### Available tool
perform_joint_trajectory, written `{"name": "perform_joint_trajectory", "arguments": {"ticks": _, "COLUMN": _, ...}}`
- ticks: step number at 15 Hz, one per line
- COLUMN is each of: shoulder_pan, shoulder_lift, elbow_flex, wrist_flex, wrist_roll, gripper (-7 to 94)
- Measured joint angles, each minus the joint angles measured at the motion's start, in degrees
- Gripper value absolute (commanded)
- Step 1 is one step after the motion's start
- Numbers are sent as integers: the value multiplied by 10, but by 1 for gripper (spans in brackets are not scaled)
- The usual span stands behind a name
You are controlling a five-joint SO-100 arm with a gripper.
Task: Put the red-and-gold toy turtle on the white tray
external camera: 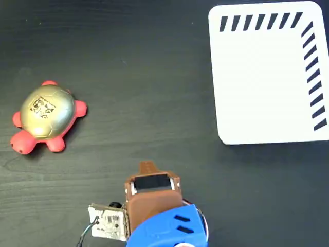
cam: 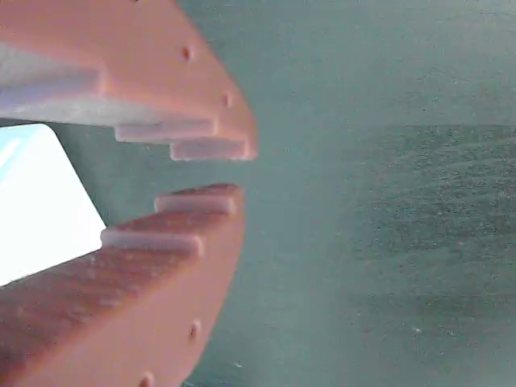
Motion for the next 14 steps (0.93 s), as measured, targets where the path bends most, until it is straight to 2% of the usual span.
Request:
{"name": "perform_joint_trajectory", "arguments": {"ticks": 7, "shoulder_pan": -29, "shoulder_lift": -4, "elbow_flex": 0, "wrist_flex": -1, "wrist_roll": -18, "gripper": 0}}
{"name": "perform_joint_trajectory", "arguments": {"ticks": 9, "shoulder_pan": -43, "shoulder_lift": -38, "elbow_flex": 0, "wrist_flex": -22, "wrist_roll": -18, "gripper": 0}}
{"name": "perform_joint_trajectory", "arguments": {"ticks": 11, "shoulder_pan": -54, "shoulder_lift": -140, "elbow_flex": -25, "wrist_flex": -56, "wrist_roll": -17, "gripper": 0}}
{"name": "perform_joint_trajectory", "arguments": {"ticks": 14, "shoulder_pan": -61, "shoulder_lift": -331, "elbow_flex": -194, "wrist_flex": -21, "wrist_roll": -40, "gripper": 0}}
